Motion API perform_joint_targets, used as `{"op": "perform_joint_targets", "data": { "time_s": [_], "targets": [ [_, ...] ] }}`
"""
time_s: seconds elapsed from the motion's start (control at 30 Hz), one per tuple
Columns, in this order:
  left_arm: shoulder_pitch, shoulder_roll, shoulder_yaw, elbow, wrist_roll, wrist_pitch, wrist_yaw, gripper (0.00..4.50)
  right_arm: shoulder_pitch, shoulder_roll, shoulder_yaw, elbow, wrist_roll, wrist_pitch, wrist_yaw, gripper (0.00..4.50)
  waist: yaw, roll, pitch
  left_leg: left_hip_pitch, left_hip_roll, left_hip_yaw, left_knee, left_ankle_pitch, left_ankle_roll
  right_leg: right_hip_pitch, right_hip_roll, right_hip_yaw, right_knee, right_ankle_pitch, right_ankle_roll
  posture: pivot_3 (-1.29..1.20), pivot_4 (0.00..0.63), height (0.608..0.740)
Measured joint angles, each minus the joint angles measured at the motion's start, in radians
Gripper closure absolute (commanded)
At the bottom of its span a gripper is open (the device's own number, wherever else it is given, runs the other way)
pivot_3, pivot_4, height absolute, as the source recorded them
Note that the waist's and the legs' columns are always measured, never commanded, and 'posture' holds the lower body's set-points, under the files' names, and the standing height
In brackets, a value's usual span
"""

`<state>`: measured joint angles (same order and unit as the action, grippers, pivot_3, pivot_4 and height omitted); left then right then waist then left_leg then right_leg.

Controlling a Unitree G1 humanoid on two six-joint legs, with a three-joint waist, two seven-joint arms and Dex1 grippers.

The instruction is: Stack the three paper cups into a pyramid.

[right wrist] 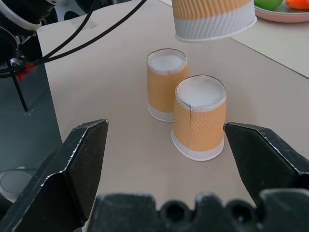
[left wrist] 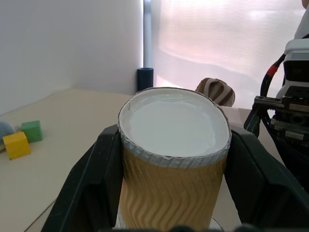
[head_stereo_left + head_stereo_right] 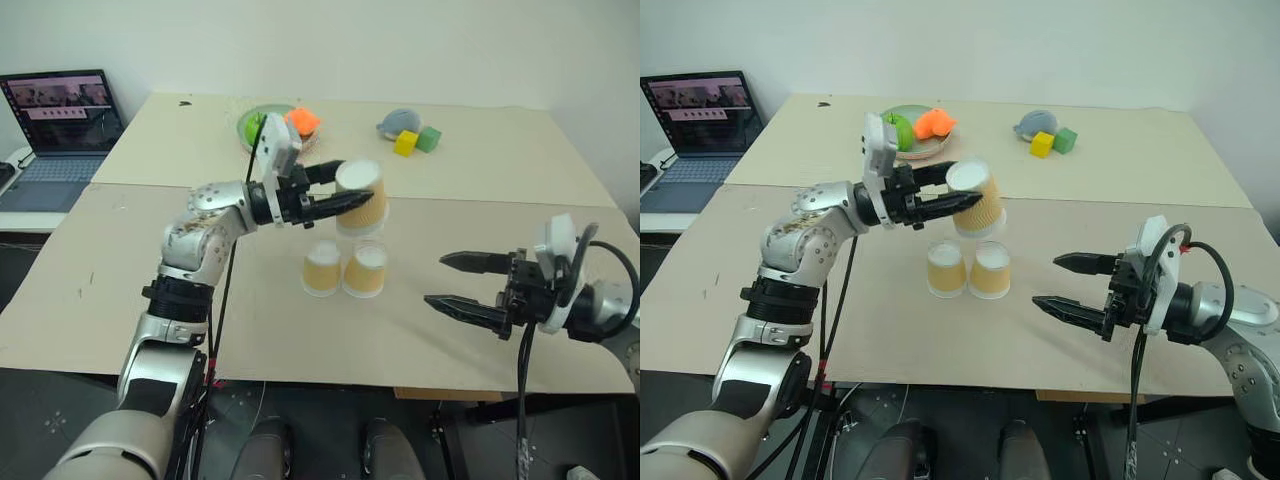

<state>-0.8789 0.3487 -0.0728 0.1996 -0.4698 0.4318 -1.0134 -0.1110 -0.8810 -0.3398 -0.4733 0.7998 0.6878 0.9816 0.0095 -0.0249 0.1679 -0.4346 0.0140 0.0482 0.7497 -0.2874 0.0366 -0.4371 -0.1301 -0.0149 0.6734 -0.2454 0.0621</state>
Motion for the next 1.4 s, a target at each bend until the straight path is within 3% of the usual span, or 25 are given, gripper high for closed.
{"op": "perform_joint_targets", "data": {
  "time_s": [0.3,0.8,0.97,1.23,1.4],
  "targets": [
    [0.059,0.039,-0.034,-0.010,0.048,-0.039,-0.055,1.68,0.038,0.002,-0.027,-0.038,0.010,0.000,-0.026,0.00,0.002,0.000,0.000,0.000,0.000,0.000,0.000,0.000,0.000,0.001,0.000,0.000,0.000,0.000,0.000,0.00,0.150,0.678],
    [0.059,0.020,-0.019,-0.021,0.036,0.006,-0.049,1.68,-0.003,0.002,-0.024,-0.026,0.009,0.000,-0.030,0.00,0.002,0.000,0.000,0.000,0.000,0.000,0.000,0.000,0.000,0.001,0.000,0.000,0.000,0.000,0.000,0.00,0.150,0.678],
    [0.061,0.020,-0.023,-0.026,0.034,0.029,-0.060,0.05,-0.014,0.005,-0.022,-0.015,0.009,0.000,-0.030,0.00,0.002,0.000,0.000,0.000,0.000,0.000,0.000,0.000,0.000,0.001,0.000,0.000,0.000,0.000,0.000,0.00,0.150,0.678],
    [0.061,0.012,-0.010,-0.060,0.019,0.030,-0.054,0.05,-0.027,0.009,-0.021,0.001,0.009,-0.001,-0.027,0.00,0.002,0.000,0.000,0.000,0.000,0.000,0.000,0.000,0.000,0.001,0.000,0.000,0.000,0.000,0.000,0.00,0.150,0.678],
    [-0.033,-0.039,0.100,-0.075,-0.084,0.098,0.042,0.05,-0.035,0.012,-0.018,0.011,0.009,-0.001,-0.026,0.00,0.002,-0.001,0.000,0.000,0.000,-0.001,0.001,0.000,0.000,0.001,0.000,0.000,-0.001,0.000,0.000,0.00,0.150,0.678]
  ]
}}
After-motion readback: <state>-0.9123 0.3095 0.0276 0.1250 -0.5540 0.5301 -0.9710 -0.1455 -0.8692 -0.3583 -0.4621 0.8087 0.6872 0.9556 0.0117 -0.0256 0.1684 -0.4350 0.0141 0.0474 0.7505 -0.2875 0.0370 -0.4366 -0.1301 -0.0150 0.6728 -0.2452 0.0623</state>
